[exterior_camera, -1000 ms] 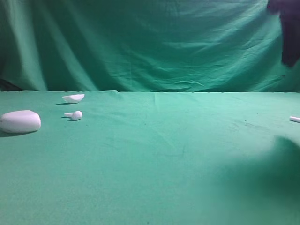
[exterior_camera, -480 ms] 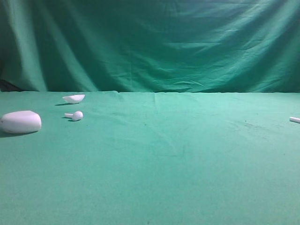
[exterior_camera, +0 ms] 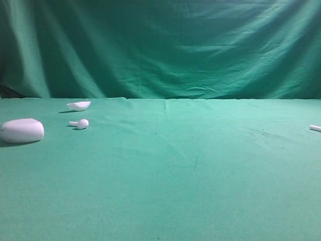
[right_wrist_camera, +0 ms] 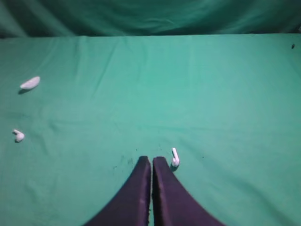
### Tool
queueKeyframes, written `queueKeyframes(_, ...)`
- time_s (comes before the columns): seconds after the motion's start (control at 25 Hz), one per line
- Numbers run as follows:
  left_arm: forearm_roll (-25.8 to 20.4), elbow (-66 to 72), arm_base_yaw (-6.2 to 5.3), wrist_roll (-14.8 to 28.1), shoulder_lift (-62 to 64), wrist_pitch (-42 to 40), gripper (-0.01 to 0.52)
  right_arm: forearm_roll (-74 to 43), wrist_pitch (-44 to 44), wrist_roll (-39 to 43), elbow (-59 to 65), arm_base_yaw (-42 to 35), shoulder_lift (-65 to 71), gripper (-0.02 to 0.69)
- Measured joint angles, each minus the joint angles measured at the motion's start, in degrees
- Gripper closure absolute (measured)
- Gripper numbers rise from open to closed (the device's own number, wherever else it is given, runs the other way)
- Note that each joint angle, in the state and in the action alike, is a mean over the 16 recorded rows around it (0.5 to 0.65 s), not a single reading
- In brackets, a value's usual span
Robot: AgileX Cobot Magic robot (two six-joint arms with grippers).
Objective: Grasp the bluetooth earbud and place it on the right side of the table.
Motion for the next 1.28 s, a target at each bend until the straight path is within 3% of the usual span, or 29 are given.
queueKeyframes(0.6, 0.0, 0.0, 0.00, 0.0, 0.0, 0.0, 0.514, -0.7, -4.0, -0.4, 6.3, -0.7, -13.0, 0.665)
queueKeyframes(1.28, 0.0, 0.0, 0.00, 0.0, 0.0, 0.0, 0.514, -4.4, -22.3, -0.6, 33.0, -6.8, -17.1, 0.665)
